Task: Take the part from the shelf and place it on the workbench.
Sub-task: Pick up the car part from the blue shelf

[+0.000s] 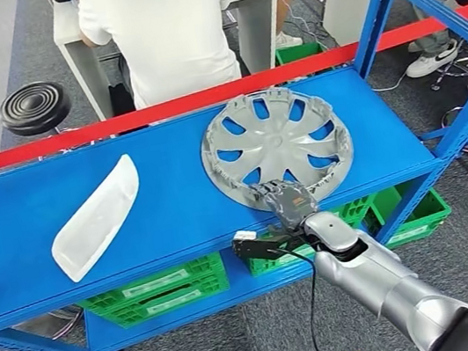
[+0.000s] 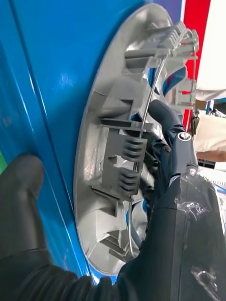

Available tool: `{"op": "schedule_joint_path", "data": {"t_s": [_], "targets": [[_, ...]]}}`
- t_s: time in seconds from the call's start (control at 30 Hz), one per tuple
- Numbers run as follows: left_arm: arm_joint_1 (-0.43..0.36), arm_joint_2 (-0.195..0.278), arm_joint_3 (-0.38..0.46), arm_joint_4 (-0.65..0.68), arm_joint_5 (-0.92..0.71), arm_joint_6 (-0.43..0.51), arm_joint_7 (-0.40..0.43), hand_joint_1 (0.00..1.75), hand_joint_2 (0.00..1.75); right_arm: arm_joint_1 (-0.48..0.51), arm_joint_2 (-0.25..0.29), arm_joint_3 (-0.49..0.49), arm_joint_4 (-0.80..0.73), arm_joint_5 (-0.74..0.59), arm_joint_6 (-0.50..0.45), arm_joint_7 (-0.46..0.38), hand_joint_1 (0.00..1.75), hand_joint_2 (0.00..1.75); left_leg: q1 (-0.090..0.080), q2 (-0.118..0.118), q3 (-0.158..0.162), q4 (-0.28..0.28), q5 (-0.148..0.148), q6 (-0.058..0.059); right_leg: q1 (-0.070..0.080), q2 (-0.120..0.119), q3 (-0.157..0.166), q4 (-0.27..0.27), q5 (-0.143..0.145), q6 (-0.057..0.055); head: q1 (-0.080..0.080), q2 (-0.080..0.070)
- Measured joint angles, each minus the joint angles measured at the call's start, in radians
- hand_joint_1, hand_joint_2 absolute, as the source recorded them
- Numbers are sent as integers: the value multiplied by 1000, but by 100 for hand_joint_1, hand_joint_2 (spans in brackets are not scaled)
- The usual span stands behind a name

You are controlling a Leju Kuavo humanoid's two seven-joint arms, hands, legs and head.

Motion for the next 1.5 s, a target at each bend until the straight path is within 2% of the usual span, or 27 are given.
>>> {"op": "schedule_joint_path", "data": {"t_s": [0.07,0.13,0.2,0.23,0.3,0.37,0.4,0.43,0.5,0.53,0.6,0.67,0.73,0.8,0.87,0.9,0.93,0.97,1.03,1.07,1.2,1.27,1.33,1.37,1.4,1.43,1.5], "targets": [[-2,0,0,0,1,0,-1,0,0,0,5,0,2,4,-3,4,174,175,-4,-1,-1,0,-1,-10,1,1,33,-64,13,-8,-1,0],[-1,1,0,0,1,-1,-2,0,0,0,8,0,4,8,-5,6,170,175,-2,-1,-1,-5,2,-21,3,2,33,-69,15,-21,-2,0],[-1,1,0,0,1,-1,-3,0,0,-4,11,0,5,13,-5,9,167,175,0,0,-11,17,-17,-32,1,1,34,-75,21,-33,-3,0],[-1,1,0,0,2,-1,-4,0,0,-6,12,0,7,15,-4,10,168,175,1,1,-29,58,-45,-36,-1,0,34,-77,24,-38,-5,0],[0,0,0,0,2,-1,-4,0,0,-13,13,0,12,19,1,15,175,175,2,1,-89,190,-116,-41,-2,-1,29,-78,28,-42,-8,0],[2,0,0,0,4,-1,-4,0,0,-18,13,0,18,24,9,21,175,175,3,1,-129,278,-144,-44,-2,0,23,-77,33,-42,-8,0],[3,0,0,0,6,-1,-5,0,0,-21,13,0,19,26,11,22,175,175,3,2,-122,268,-129,-45,-3,0,21,-77,35,-40,-8,0],[3,1,0,0,7,-1,-5,0,0,-24,13,0,21,27,13,23,175,175,4,2,-95,222,-99,-45,-4,0,20,-77,37,-37,-8,0],[2,2,0,0,8,-1,-11,0,0,-29,13,0,24,31,8,25,175,175,8,4,-19,86,-43,-46,-3,1,18,-73,39,-28,-10,0],[2,1,0,0,9,-2,-17,0,0,-29,13,-1,25,33,-2,27,175,175,9,3,7,37,-30,-44,-1,3,15,-71,40,-22,-9,0],[4,-1,0,1,11,-9,-39,0,0,-23,12,-2,22,37,-33,32,175,175,8,-1,21,4,-27,-32,2,5,12,-72,44,-10,-6,0],[6,0,0,1,16,-17,-64,0,87,-9,8,-5,12,41,-71,36,175,175,7,-1,18,4,-21,-16,-2,4,10,-74,45,1,-3,0],[7,2,1,1,20,-20,-85,0,175,7,-1,-12,-9,42,-111,38,175,175,9,0,18,2,-17,-3,-3,1,-16,-20,9,10,1,0],[10,2,1,1,23,-21,-100,0,175,34,-11,-26,-41,40,-159,38,175,175,9,0,18,3,-17,3,-3,-1,-79,117,-60,15,5,0],[15,3,1,1,27,-17,-114,0,175,73,-21,-46,-81,36,-203,38,175,175,8,-1,18,3,-19,5,-3,-1,-128,222,-94,16,6,0],[17,3,1,1,29,-12,-120,0,175,93,-27,-57,-103,34,-220,38,175,175,8,-2,19,3,-20,5,-3,-1,-127,220,-82,15,6,0],[18,3,1,1,31,-6,-124,0,175,114,-33,-69,-129,31,-236,37,175,175,8,-3,21,4,-22,4,-3,-1,-105,174,-52,14,6,0],[19,2,1,1,33,-1,-127,0,175,132,-39,-84,-157,28,-251,35,175,175,8,-5,24,4,-25,1,-4,-1,-69,100,-15,12,7,0],[20,3,2,1,38,4,-129,0,175,164,-49,-115,-215,24,-279,30,175,175,5,-7,27,6,-32,-8,-2,-1,-5,-26,27,7,8,0],[20,4,2,1,40,4,-129,0,175,178,-53,-129,-240,23,-289,27,175,175,3,-7,27,6,-34,-13,-1,1,10,-54,30,3,7,0],[21,6,2,1,43,6,-131,0,175,235,-68,-173,-330,11,-319,11,175,175,3,-4,24,12,-49,-32,-1,4,13,-61,22,-22,3,0],[21,6,3,1,48,5,-139,0,175,267,-70,-197,-382,-24,-349,-23,175,175,4,0,-16,91,-98,-40,-4,3,14,-63,21,-31,-1,0],[22,5,6,1,57,0,-152,0,175,307,-71,-220,-441,-122,-388,-114,175,175,3,1,-85,226,-158,-43,-2,1,15,-63,18,-37,-3,0],[24,5,10,1,64,-5,-160,0,175,331,-71,-232,-476,-195,-401,-180,175,175,3,1,-111,273,-167,-43,-1,0,17,-63,16,-38,-3,0],[25,5,14,1,73,-11,-167,0,175,356,-71,-242,-515,-273,-407,-250,175,175,3,1,-121,287,-155,-42,0,0,19,-62,14,-39,-3,0],[26,6,20,1,81,-19,-174,0,175,378,-70,-251,-556,-353,-406,-319,175,175,3,1,-113,259,-123,-40,0,1,23,-62,11,-39,-3,0],[26,7,29,1,92,-34,-184,0,175,418,-66,-265,-643,-510,-386,-447,175,175,2,1,-61,134,-41,-33,1,2,31,-62,6,-36,-3,0]]}}
